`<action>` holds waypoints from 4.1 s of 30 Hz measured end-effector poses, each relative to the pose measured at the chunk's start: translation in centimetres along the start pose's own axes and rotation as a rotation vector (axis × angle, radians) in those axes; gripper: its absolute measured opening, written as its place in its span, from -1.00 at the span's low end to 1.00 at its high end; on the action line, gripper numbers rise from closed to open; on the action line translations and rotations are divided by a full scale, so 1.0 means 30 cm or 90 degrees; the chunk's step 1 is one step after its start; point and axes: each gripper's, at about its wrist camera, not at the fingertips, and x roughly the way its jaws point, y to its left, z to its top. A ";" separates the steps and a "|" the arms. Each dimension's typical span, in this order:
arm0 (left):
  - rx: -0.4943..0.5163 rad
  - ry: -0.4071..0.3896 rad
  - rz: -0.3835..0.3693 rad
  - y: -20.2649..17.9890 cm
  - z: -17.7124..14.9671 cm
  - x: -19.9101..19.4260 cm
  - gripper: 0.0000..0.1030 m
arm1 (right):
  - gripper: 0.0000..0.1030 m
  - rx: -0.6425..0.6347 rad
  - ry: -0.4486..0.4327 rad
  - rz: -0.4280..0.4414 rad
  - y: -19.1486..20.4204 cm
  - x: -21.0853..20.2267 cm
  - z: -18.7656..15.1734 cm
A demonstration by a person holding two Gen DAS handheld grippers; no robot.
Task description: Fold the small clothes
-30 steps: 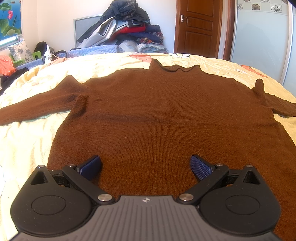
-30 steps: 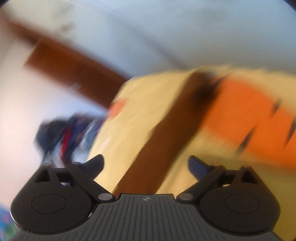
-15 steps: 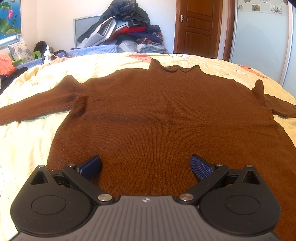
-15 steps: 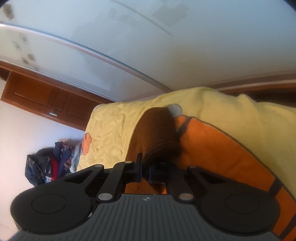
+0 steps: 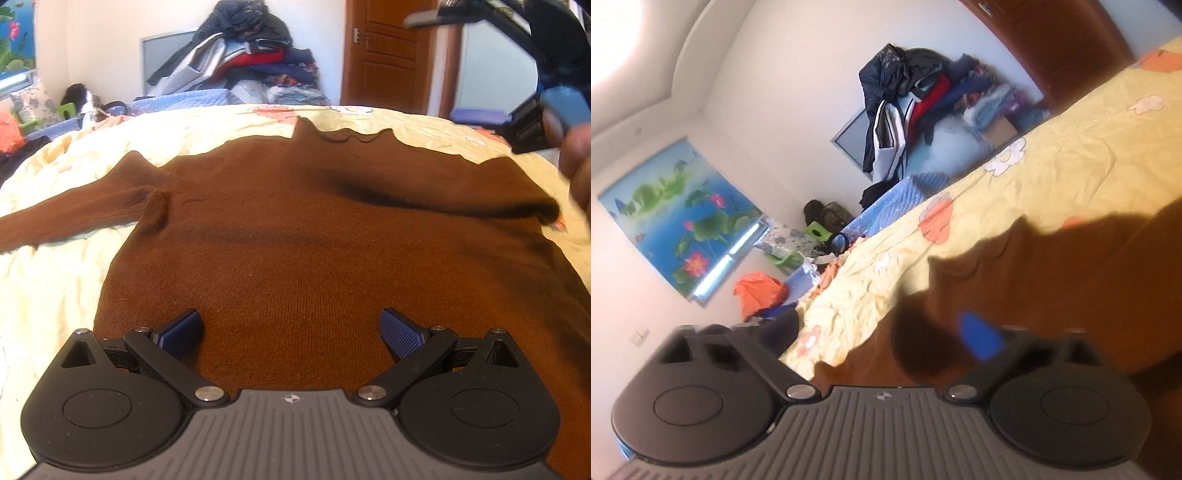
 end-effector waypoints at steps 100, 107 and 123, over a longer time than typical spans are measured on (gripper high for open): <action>-0.190 0.000 -0.210 0.151 0.472 0.196 -0.87 | 1.00 -0.288 0.067 -0.342 -0.257 0.170 -0.019; -0.202 0.025 -0.193 0.117 0.277 0.198 0.05 | 1.00 -0.241 0.043 -0.309 -0.282 0.138 -0.001; -0.178 -0.076 -0.137 0.165 0.153 0.124 0.74 | 0.83 -0.047 0.262 -0.144 -0.148 0.184 -0.024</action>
